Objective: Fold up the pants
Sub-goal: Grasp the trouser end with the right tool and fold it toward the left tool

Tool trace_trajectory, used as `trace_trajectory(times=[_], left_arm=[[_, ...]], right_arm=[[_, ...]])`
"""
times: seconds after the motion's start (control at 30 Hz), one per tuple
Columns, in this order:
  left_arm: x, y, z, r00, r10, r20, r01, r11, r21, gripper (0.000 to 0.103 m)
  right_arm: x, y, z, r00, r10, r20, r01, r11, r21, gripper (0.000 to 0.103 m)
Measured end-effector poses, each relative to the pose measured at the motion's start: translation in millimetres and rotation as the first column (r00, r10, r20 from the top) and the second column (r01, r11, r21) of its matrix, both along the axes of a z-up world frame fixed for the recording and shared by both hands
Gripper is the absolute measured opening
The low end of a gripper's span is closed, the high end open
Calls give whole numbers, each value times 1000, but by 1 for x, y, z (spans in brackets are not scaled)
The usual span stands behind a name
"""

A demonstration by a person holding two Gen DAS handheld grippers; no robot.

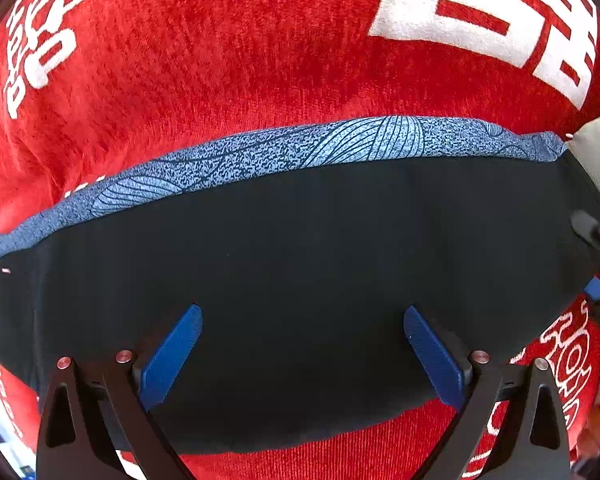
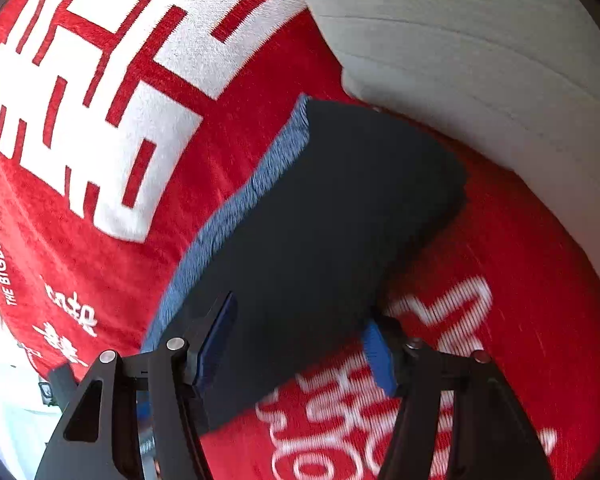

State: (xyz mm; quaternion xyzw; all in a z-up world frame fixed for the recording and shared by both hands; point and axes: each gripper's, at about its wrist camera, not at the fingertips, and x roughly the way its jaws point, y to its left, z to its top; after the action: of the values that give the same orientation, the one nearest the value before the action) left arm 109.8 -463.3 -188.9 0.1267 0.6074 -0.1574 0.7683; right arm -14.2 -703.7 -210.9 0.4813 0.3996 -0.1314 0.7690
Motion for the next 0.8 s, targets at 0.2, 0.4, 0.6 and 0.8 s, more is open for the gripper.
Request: trace_trajectory(times=[0.2,0.4,0.6,0.8], left_arm=[[8,2,6,999,14,-29,-14,1000,-10,85],[15,-12,45,998,-7,64,15,992,-126,74],[-10,-46,0,991,-102,91,111,989,-95,75],[-3,-40,3,992,-116,53,122,982,-143,75]], right_arm=[[22,-6,3,996,-1,-91,-5,998,-68,22],[24,11,45,995,71,-63,-82,976,-202,14],[33,31,75,990,132,-44,-139,953,-270,12],[46,57,100,974,221,-57,-226,899,-375,12]])
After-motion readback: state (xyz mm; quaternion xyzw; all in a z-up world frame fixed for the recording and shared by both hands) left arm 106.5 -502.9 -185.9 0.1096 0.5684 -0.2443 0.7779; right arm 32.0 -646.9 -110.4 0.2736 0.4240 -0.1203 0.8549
